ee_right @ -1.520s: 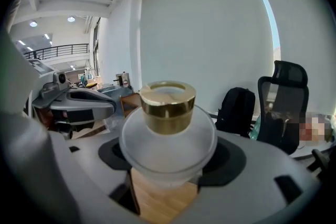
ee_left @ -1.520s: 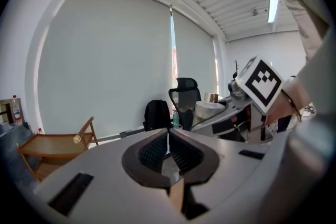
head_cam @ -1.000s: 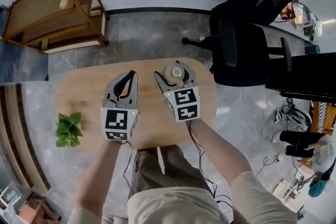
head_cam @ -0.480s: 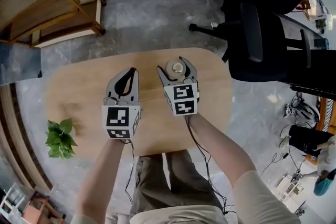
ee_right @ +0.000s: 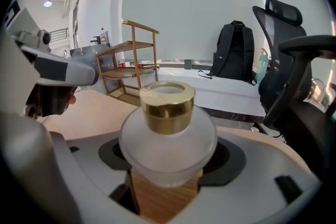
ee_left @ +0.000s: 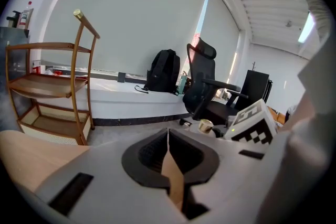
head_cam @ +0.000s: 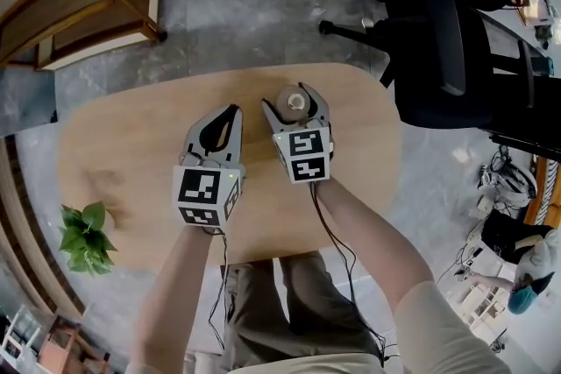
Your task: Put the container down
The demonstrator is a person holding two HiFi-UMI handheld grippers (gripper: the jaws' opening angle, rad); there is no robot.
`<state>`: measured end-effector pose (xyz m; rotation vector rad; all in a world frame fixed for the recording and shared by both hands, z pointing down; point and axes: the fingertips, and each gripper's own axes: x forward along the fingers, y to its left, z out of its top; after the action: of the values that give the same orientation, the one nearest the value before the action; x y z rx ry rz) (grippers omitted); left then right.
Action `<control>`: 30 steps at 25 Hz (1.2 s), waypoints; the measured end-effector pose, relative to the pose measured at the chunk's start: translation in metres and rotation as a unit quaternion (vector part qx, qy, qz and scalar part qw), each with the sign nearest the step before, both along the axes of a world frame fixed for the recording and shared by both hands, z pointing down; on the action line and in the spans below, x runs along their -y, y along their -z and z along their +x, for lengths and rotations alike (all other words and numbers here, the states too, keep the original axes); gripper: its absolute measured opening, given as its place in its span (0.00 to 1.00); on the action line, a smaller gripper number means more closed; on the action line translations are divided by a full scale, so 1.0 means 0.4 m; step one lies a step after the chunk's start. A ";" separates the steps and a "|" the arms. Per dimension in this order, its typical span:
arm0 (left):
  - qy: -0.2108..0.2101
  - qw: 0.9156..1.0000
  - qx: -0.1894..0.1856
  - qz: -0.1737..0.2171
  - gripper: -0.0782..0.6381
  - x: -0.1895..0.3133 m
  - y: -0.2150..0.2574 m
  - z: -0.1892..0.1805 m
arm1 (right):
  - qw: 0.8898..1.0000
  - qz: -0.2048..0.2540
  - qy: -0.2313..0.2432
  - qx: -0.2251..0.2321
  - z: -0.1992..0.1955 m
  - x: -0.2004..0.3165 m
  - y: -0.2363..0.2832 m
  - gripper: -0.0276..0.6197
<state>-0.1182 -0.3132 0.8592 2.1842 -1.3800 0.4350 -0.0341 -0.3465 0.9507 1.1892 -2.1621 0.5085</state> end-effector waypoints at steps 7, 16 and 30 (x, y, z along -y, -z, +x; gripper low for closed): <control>-0.014 1.000 0.004 -0.023 0.13 -0.043 -0.051 -0.002 | 0.998 0.014 0.053 -0.011 -0.001 -0.037 -0.037 0.55; -0.033 0.999 -0.001 -0.040 0.13 -0.063 -0.004 0.016 | 0.997 0.031 0.065 0.016 -0.003 -0.057 0.032 0.56; -0.072 0.995 0.073 -0.018 0.13 -0.079 0.340 -0.001 | 0.997 0.027 0.057 -0.046 0.074 -0.082 0.450 0.29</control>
<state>-0.1185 -0.2816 0.7232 2.2683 -1.2822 0.6811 -0.0046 -0.3135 0.7708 1.0892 -2.1608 0.3429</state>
